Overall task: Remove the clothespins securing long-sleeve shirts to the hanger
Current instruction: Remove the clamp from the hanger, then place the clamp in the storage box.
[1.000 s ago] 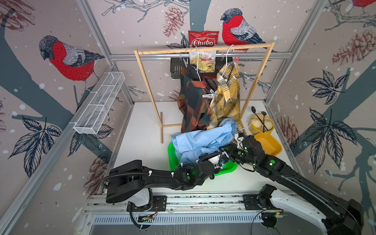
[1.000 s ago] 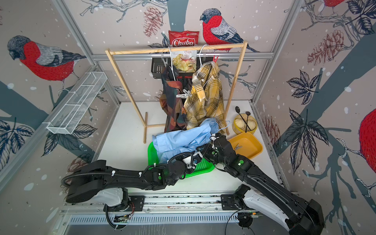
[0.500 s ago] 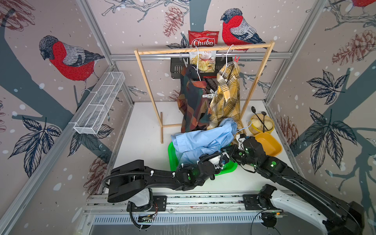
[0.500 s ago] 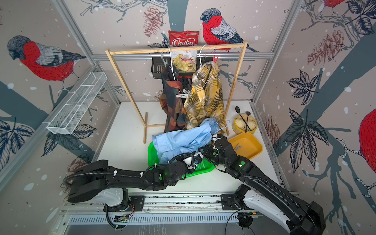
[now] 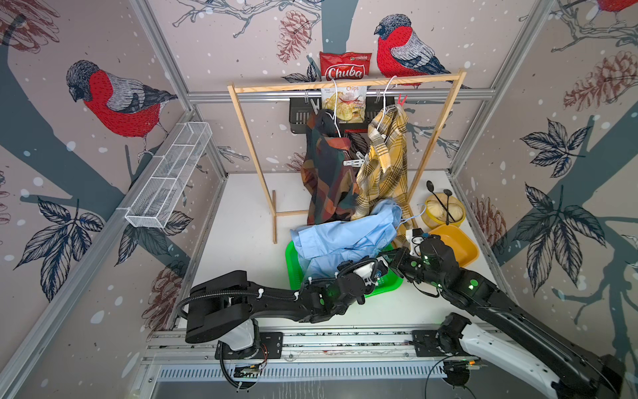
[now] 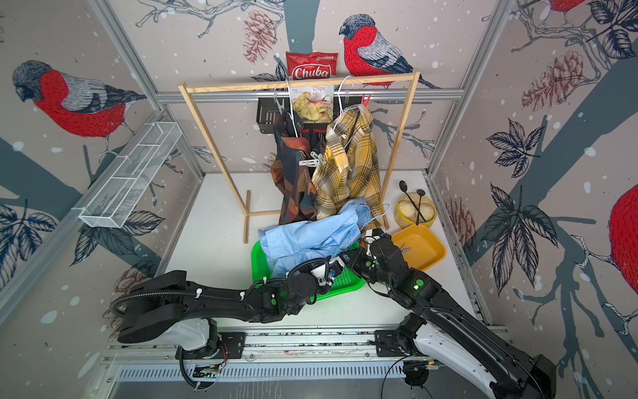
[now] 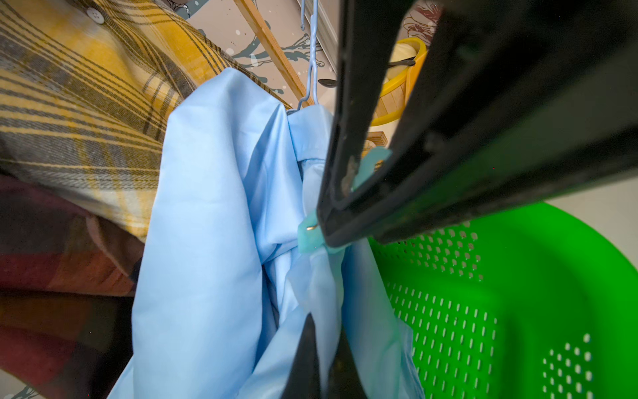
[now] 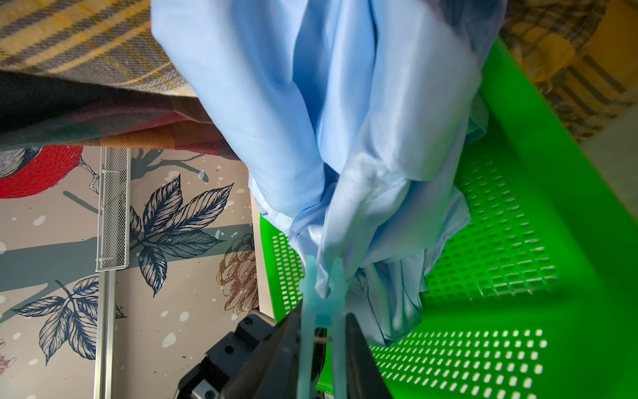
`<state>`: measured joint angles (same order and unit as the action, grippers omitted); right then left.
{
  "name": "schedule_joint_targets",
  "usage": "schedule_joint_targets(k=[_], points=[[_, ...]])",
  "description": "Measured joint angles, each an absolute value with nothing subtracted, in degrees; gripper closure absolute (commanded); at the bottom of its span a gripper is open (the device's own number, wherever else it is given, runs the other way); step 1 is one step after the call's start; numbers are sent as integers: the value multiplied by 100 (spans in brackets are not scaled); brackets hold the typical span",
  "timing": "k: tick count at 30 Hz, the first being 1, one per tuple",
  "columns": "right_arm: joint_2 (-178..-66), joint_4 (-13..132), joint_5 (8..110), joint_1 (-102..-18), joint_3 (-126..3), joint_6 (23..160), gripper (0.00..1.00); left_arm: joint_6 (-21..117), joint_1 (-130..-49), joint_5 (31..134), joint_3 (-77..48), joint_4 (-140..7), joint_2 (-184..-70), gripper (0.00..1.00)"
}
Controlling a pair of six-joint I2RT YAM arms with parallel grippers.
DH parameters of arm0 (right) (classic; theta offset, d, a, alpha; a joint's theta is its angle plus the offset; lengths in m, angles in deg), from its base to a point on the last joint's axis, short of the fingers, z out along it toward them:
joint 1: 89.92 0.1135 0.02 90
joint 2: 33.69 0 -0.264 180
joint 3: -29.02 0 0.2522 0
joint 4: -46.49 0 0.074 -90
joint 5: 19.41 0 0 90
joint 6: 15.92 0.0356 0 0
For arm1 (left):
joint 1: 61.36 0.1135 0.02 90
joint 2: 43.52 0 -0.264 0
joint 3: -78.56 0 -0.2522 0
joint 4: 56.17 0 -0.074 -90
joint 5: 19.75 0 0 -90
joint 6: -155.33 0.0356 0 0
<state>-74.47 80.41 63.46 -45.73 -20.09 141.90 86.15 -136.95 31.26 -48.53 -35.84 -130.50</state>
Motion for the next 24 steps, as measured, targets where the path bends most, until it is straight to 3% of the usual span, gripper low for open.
schedule_joint_targets(k=[8,17,24], points=[[-6693,8865,6890,-5032,-2374,14050,92,8458,-13654,3107,-4848,-3731,-12876,100],[-6385,9652,6833,-7111,-2442,13239,94,8156,-13643,3083,-4837,-4071,-12364,100],[-6605,9394,6271,-9098,-1535,12557,96,7916,-13636,3094,-4837,-4367,-11916,100]])
